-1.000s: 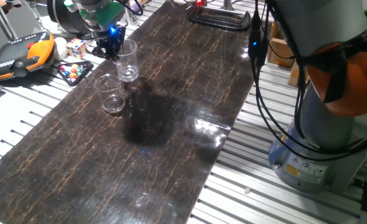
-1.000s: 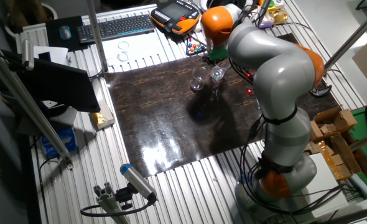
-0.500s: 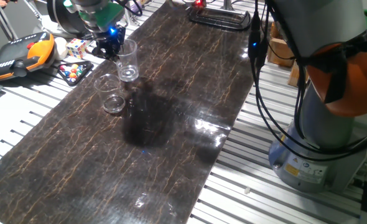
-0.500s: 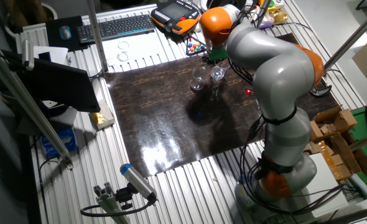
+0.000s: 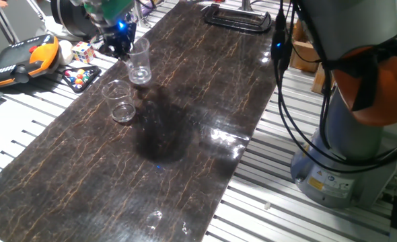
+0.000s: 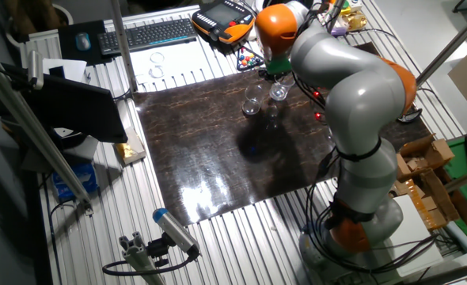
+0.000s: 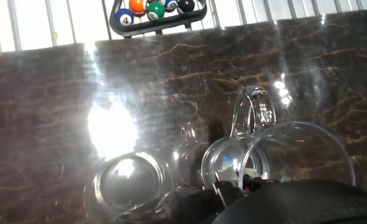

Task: Pour the water from one cup into another empty cup

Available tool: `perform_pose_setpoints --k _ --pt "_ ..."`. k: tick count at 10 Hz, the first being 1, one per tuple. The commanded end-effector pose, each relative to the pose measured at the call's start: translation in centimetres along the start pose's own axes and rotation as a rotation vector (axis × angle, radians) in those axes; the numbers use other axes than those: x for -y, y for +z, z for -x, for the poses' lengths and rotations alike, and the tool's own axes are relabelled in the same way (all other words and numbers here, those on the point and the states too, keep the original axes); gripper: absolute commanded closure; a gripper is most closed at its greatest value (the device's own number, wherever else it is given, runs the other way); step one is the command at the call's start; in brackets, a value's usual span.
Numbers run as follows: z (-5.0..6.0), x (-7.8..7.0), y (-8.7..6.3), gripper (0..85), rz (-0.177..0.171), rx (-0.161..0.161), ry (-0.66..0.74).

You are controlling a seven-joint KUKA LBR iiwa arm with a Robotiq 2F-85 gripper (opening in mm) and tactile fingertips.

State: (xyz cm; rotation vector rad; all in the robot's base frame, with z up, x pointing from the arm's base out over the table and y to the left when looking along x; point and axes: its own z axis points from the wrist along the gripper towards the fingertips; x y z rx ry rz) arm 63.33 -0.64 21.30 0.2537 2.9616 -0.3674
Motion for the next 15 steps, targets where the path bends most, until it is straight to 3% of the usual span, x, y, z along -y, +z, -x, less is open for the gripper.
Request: perform_pose_setpoints --k 1,3,6,9,15 --pt "-0.2 0.2 -0.6 84.3 -0.005 0.001 -0.002" --pt "-0.6 0.5 -1.7 84.3 0.001 -0.008 -0.015" --pt "-1.8 0.6 -3.3 84.3 0.045 -0.042 -0.045" --pt "-2.6 -0.2 -4.7 84.3 0.082 -0.066 -0.054" --pt "-3.4 -1.5 -5.6 84.3 0.166 -0.085 -0.071"
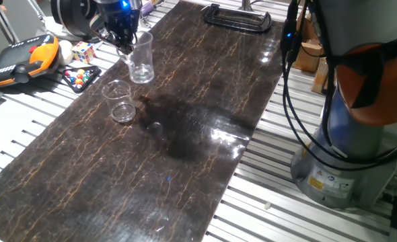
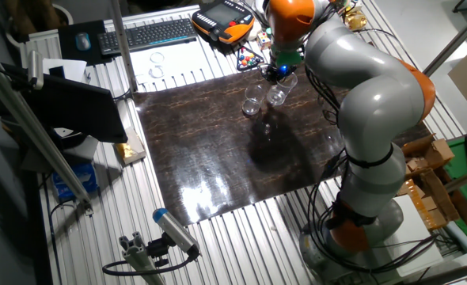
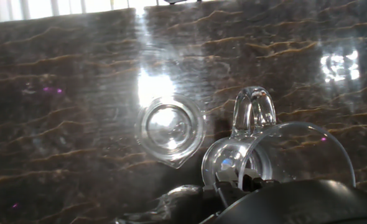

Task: Pour the water from one cup into another empty cup

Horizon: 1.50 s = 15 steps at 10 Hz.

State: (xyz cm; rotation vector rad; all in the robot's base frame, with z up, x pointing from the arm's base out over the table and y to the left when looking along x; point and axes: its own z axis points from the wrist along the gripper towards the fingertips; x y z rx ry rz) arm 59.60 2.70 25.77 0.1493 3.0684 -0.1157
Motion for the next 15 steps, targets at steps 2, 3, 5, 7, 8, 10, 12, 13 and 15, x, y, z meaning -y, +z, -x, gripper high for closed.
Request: perform_pose_setpoints --k 2,3,5,7,8,10,12,13,15 --pt "-0.2 -0.2 -0.2 84.3 0.02 -0.004 -0.004" --pt "-0.4 -0.3 -0.2 84.3 0.029 -0.009 -0.003" --pt "-0.7 -0.6 -0.3 84.3 0.06 -0.022 0.009" --pt "-0.9 -0.9 -0.3 84.3 0.082 -0.029 0.021" --pt "-1.0 -1.1 -0.3 84.3 0.089 -0.032 0.026" --pt "-1.1 -1.3 -0.3 84.3 0.109 -0.039 0.036" --pt "-1.1 -1.3 -0.2 84.3 0.104 -0.037 0.031" --pt "-1.1 -1.3 -0.2 84.3 0.102 -0.028 0.025" --pt "-1.1 -1.3 -0.2 84.3 0.08 -0.021 0.01"
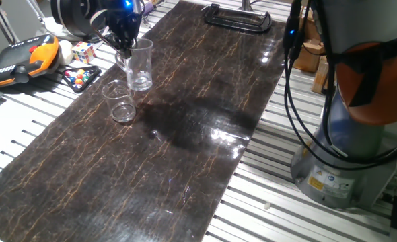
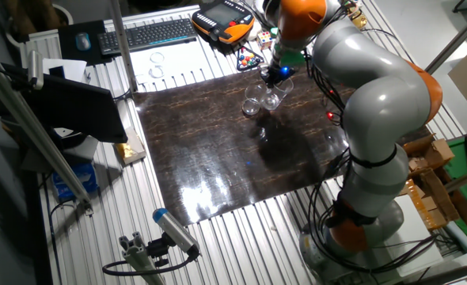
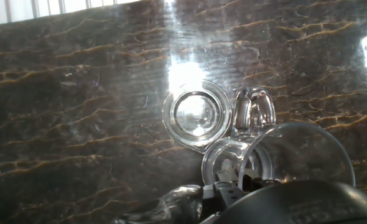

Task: Pour the water from one cup into another empty cup

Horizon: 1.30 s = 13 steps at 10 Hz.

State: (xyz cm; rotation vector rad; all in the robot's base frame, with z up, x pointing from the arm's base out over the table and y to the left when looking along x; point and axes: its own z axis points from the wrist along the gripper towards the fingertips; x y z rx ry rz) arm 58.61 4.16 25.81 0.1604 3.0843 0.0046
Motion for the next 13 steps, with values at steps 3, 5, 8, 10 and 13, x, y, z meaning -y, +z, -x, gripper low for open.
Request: perform_pose_setpoints --k 3,5,8,10,13 --pt "0.0 0.01 -0.02 84.3 -0.055 0.018 0.007" --pt "0.0 0.01 -0.02 84.3 -0.052 0.024 0.055" --pt "0.0 0.01 -0.02 84.3 -0.029 0.024 0.096" --pt "0.0 0.01 -0.02 84.3 0.019 0.012 0.088" --pt "0.0 0.01 -0.02 84.3 0.056 -0.029 0.12"
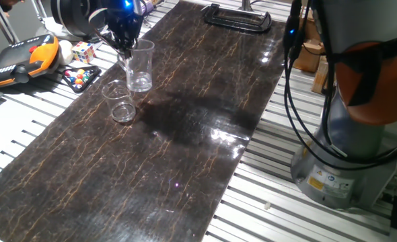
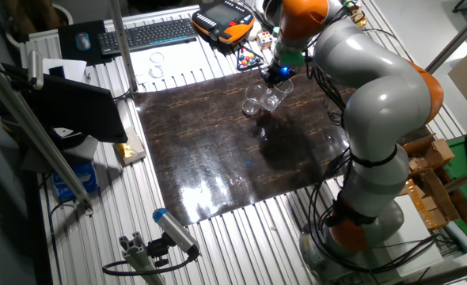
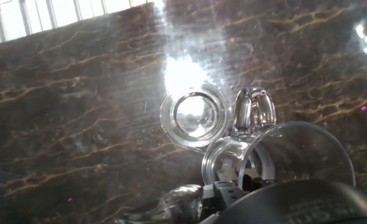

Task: Pour the water from one cup into another empty cup

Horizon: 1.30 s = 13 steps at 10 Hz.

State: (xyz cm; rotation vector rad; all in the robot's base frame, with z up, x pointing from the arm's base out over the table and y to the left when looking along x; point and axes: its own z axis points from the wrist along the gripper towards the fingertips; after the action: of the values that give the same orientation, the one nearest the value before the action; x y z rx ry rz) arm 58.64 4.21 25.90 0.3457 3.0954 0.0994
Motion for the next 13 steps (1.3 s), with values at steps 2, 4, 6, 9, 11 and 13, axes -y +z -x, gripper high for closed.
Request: perform_pose_setpoints --k 2,4,6,9,11,13 --pt "-0.1 -1.7 -1.1 84.3 0.004 -0.015 0.008" --pt "-0.4 -3.6 -2.1 84.3 0.003 -0.016 0.005" --pt "-0.9 -5.6 -1.9 84.3 0.009 0.006 -0.007" --pt "-1.3 -8.1 -1.4 84.3 -0.016 0.015 -0.023" --pt "-1.7 -9.4 -0.7 84.3 -0.019 0.017 -0.027" --pt "-1.9 -11.0 -0.1 84.3 -0.031 0.018 -0.032"
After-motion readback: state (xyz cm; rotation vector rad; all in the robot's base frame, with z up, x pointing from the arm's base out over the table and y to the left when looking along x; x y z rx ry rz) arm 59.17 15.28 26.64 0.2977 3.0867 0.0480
